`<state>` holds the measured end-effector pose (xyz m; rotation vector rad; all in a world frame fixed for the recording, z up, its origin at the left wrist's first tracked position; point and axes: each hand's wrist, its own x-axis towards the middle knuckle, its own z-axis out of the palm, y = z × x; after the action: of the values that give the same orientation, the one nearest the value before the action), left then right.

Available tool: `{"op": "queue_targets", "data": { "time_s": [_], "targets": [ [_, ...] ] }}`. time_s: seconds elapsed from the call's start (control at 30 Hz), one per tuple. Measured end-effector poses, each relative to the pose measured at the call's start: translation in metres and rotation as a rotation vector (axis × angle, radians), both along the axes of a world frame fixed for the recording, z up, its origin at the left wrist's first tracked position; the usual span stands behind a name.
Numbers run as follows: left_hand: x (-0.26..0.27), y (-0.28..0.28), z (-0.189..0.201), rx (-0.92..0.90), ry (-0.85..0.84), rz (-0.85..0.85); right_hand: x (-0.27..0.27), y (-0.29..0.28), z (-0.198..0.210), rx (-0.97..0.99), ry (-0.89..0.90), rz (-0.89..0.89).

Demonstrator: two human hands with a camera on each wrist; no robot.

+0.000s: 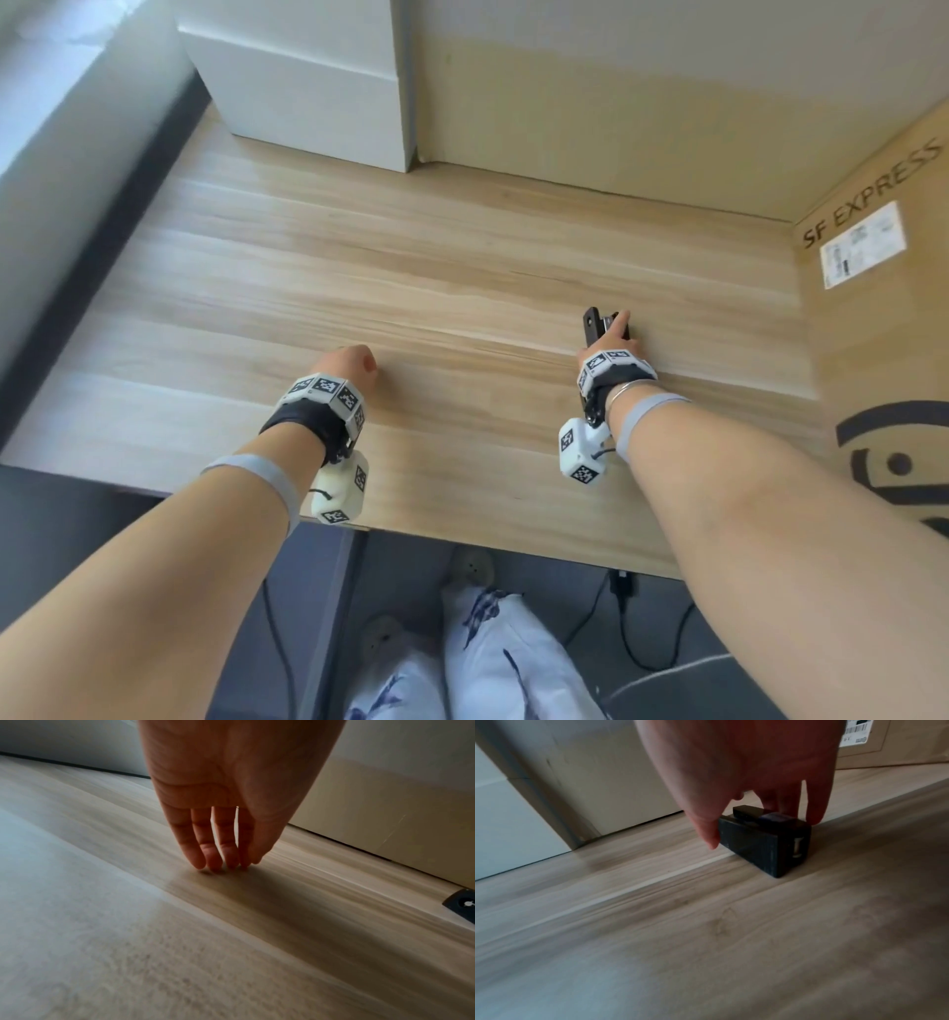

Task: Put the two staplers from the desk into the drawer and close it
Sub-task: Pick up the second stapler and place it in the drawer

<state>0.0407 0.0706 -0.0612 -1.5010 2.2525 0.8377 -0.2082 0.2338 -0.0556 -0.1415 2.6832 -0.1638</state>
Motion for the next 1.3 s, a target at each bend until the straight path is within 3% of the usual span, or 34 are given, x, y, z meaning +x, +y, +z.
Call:
{"op": "queue_targets", "data": {
  "time_s": [0.1, 0.27, 0.47, 0.8, 1.07, 1.3],
  "targets": [
    [-0.001, 0.001, -0.001, -0.021, -0.011, -0.008, -0.007, 0.000, -0.006, 0.024, 0.025, -0.004],
    [0.002, 0.004, -0.001, -0.019, -0.005, -0.015, -0.008, 0.008, -0.003, -0.130, -0.075, 0.051],
    [0.016, 0.011, 0.004, 0.007, 0.026, -0.008, 0.031, -0.010, 0.021, -0.021, -0.132, 0.230],
    [0.101, 0.013, 0.013, -0.025, 0.047, 0.096, 0.155, -0.040, 0.038, -0.171, -0.183, 0.539],
    [0.195, 0.019, 0.010, -0.056, 0.033, 0.232, 0.269, -0.054, 0.038, -0.298, -0.397, 0.703],
    [0.281, 0.035, -0.009, -0.057, -0.024, 0.313, 0.359, -0.046, 0.013, -0.227, -0.552, 0.908]
  ]
}}
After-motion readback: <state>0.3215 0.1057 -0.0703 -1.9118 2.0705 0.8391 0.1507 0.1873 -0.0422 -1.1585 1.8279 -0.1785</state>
